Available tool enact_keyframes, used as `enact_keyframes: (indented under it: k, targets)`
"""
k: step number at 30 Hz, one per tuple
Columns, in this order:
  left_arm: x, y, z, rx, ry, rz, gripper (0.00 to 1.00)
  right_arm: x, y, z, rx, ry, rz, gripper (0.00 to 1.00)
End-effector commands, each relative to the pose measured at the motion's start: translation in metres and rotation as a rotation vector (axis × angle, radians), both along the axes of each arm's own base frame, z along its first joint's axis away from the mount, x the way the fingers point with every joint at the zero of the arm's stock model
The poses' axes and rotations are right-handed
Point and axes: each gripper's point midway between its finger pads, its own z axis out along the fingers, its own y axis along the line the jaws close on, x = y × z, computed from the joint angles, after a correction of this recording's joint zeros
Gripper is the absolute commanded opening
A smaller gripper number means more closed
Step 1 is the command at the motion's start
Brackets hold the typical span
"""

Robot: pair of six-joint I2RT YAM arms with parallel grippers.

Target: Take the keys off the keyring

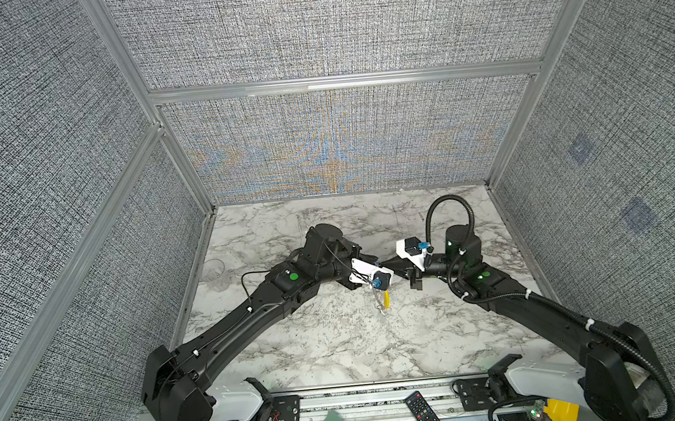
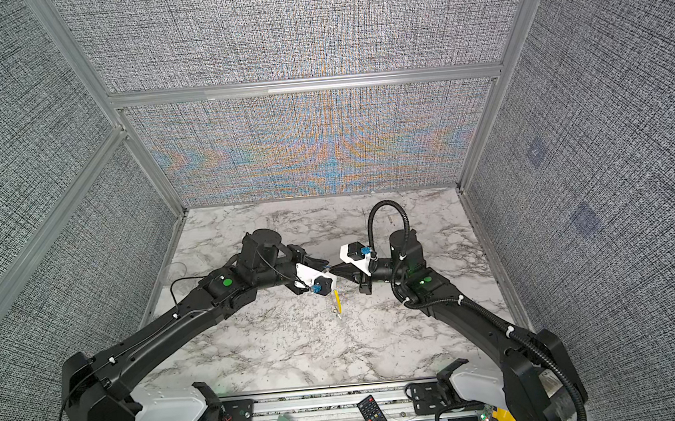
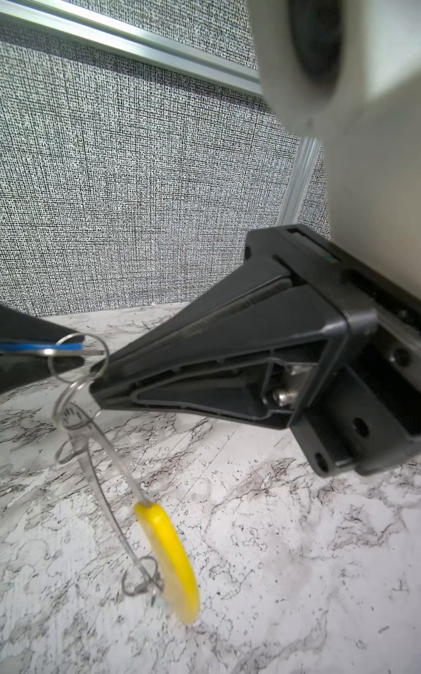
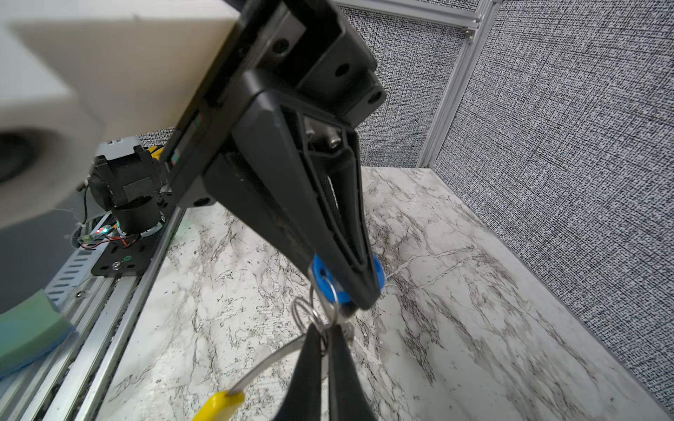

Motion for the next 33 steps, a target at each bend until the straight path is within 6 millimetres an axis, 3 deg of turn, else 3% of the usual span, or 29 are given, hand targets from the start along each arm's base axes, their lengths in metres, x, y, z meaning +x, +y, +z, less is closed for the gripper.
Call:
enact_keyframes:
  k: [1,19,33]
  targets:
    - [-0.002,-0.003,0.009,-0.034,-0.019,-0.013,0.0,-0.003,0.001,0.003,0.009,-0.009,0.023,0.03]
    - [0.001,0.012,0.011,-0.058,-0.079,0.052,0.0,0.001,-0.001,0.004,0.011,0.009,-0.003,0.0]
    - [-0.004,0.022,-0.003,-0.075,-0.045,0.096,0.0,0.005,0.001,0.014,0.068,0.058,-0.001,0.0]
